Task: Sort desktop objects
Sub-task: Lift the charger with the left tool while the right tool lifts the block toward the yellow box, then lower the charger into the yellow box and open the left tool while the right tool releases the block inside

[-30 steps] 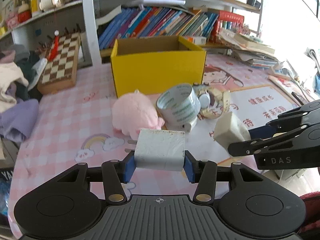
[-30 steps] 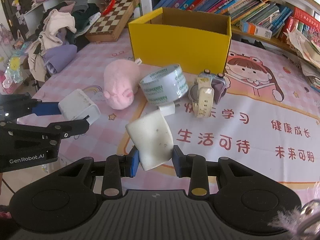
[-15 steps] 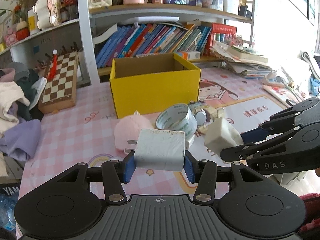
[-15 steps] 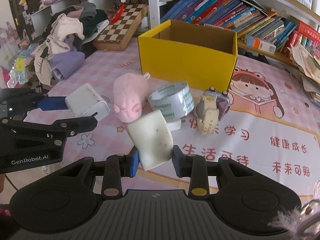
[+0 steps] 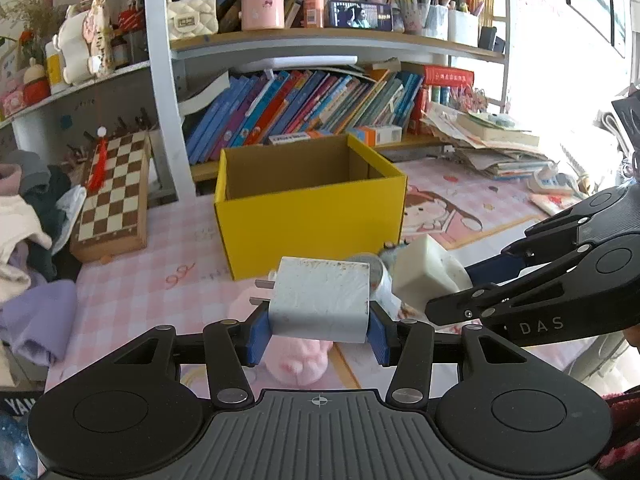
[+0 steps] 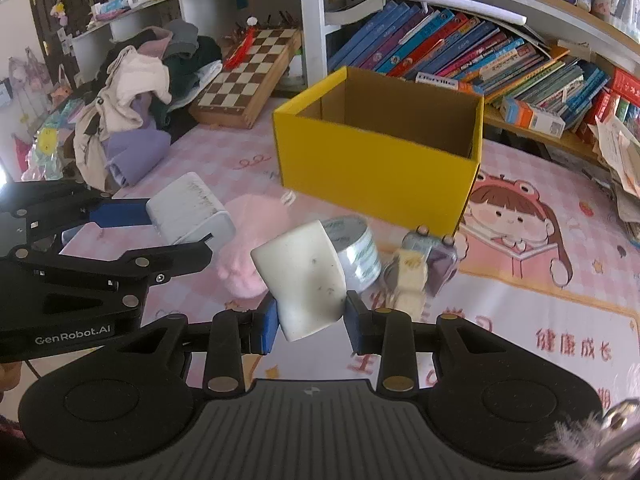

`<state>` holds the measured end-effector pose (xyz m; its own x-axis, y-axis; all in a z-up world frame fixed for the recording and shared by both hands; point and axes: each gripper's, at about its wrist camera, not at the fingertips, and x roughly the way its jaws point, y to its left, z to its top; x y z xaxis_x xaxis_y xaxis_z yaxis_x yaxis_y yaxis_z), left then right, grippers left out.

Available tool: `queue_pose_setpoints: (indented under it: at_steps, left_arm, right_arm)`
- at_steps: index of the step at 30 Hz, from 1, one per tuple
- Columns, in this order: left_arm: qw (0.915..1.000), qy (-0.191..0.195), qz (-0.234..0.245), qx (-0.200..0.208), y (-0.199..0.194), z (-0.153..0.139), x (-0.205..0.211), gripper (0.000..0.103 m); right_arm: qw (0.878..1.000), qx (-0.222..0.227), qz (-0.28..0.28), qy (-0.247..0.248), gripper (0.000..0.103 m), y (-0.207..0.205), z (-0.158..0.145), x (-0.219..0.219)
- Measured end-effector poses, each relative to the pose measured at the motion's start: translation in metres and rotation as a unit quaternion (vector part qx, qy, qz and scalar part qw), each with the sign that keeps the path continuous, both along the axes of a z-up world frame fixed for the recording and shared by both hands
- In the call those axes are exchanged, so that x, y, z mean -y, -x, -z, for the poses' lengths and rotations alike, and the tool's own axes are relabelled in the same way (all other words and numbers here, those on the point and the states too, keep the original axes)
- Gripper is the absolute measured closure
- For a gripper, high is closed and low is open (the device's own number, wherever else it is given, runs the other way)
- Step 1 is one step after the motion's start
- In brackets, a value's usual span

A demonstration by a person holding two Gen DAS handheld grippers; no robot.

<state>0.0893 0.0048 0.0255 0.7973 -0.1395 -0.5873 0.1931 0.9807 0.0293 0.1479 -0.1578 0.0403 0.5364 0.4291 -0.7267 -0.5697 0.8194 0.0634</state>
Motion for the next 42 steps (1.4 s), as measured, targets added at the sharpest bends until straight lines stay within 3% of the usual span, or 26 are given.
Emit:
queue_pose_setpoints:
  at_steps: [16, 27, 42]
  left_arm:
    - [0.9998, 0.006, -0.006, 0.018, -0.069, -0.027, 0.007, 0.055]
    - [0.9991, -0.036, 0.005, 0.023, -0.125, -0.031, 0.017, 0.055]
    - [0.9969, -0.077, -0.008, -0.009, -0.211, -0.017, 0.019, 0.055]
  right_arm:
    - [0.999, 0.031, -0.011, -0.012, 0.071, -0.081, -0.028, 0.019]
    - [0.997, 0.066, -0.046, 0.018, 0.071, -0.147, -0.037, 0.015]
    - [0.99, 0.068, -0.102, 0.074, 0.071, -0.24, -0.02, -0.012]
